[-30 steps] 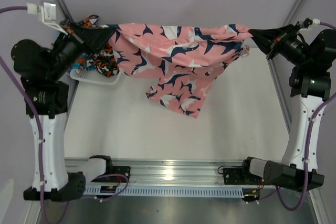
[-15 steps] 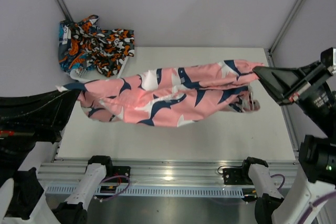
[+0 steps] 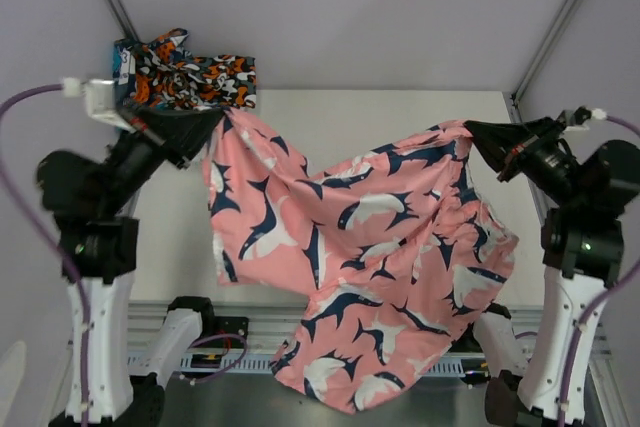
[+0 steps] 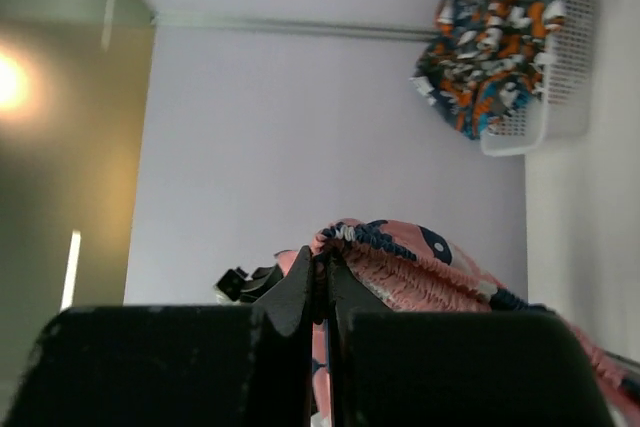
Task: Fold and stack the shorts
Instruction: Flatten the shorts out
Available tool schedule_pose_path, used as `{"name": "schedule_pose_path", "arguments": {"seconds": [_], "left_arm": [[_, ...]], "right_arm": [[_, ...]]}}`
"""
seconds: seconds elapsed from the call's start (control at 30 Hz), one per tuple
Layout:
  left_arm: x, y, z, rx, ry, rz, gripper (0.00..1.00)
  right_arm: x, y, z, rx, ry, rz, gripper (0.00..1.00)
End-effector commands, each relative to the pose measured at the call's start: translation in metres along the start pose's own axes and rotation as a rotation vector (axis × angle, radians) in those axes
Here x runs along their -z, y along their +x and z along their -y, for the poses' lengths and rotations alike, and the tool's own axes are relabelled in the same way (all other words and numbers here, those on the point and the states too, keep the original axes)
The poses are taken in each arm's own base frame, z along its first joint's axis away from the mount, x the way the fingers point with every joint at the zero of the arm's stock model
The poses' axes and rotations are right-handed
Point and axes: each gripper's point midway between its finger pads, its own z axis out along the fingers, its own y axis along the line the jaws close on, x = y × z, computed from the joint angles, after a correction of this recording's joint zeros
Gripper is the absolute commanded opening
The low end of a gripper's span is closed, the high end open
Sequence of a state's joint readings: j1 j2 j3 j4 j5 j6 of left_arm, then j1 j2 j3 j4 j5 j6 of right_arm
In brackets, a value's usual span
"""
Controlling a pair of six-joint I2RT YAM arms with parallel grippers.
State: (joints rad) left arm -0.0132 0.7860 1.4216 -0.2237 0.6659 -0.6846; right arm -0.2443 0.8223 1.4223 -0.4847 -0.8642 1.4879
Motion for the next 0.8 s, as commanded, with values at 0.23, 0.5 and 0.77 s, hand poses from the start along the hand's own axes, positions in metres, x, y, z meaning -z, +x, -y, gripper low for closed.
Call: {"name": "schedule_pose_path", "arguments": {"seconds": [0.23,0.5,0.77], "left_arm": [[-0.047,0.153,-0.184,0.228,-0.204,-0.129,0.00],[-0.066,0.250,-0.264,0.330,-0.339,-0.188,0.00],[-0.130,0.272,-0.347,0.316,-0.462,-0.195,0.00]], "right_arm": [[-0.071,-0.096,0.168,-0.128,0.203,0.127,0.00],[-0.145,-0.143,0.276,-0.172,0.354,0.139,0.00],[-0.251,-0.221,0.332,-0.231,0.379,0.148,0.00]]}}
